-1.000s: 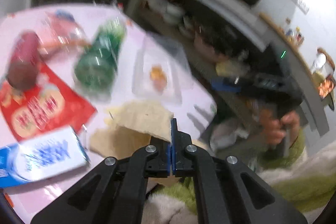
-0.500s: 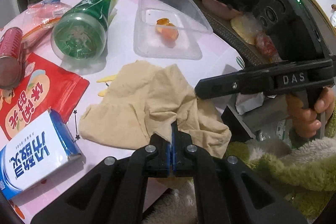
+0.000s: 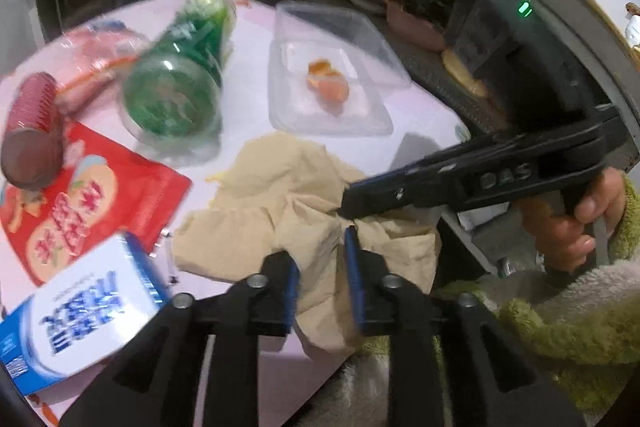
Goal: Collect trash
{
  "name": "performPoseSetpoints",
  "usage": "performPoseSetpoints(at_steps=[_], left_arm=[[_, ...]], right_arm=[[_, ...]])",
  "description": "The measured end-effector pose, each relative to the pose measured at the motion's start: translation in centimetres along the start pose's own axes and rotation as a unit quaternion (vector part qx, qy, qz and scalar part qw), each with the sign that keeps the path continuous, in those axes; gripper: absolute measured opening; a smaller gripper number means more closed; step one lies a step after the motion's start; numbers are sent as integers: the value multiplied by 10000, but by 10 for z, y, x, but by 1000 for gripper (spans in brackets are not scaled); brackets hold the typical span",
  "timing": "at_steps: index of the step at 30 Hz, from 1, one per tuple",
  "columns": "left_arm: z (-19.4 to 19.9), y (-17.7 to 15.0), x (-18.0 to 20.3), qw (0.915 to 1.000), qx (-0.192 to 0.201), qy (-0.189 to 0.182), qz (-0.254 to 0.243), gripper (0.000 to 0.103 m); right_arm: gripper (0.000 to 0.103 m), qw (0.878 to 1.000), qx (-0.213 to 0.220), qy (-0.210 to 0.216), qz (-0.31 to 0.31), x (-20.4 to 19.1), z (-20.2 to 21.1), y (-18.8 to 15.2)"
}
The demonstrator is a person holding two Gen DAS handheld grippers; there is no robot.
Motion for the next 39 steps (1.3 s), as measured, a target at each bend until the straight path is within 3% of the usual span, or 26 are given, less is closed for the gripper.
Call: performPoseSetpoints(at_steps=[5,9,12,18,22,27,30,35,39], left_arm=[[24,3,14,9985,371,-168,-374,42],[27,0,31,9959,399,-285,-754,54],[30,2,35,9933,443,45,-1068,55],[50,8,36,9921,718,-96,-1023,60],[32,-1,44,9910,470,-93,-1247,60],[0,-12,41,9889,168,297,-1449,60],[-12,-13,31,9894,46,506,-1360,60],[-20,-9,22,9936,-58,412,-1051,60],[-21,-6,23,9942,-92,401,-993,60]], right_arm=[[2,9998,-33,100,-196,2,-4,2],[2,9992,-60,182,-360,4,-7,4],[1,9989,-71,182,-414,5,-8,5],[1,9977,-81,302,-601,8,-9,6],[1,9959,-119,415,-798,15,-1,6],[1,9943,-127,484,-946,19,0,5],[1,9937,-110,523,-985,21,1,4],[1,9942,-97,523,-935,22,5,2],[8,9979,-69,226,-595,18,16,2]])
Point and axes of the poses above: each gripper's, at about its wrist camera, not at the fingertips, and z roughly against the way its jaws point, x to its right, y to its top, the point moved 9 cm from there along -z, roughly the way its jaws point, and after that the axes turned 6 degrees about y, right-handed, at the moved point
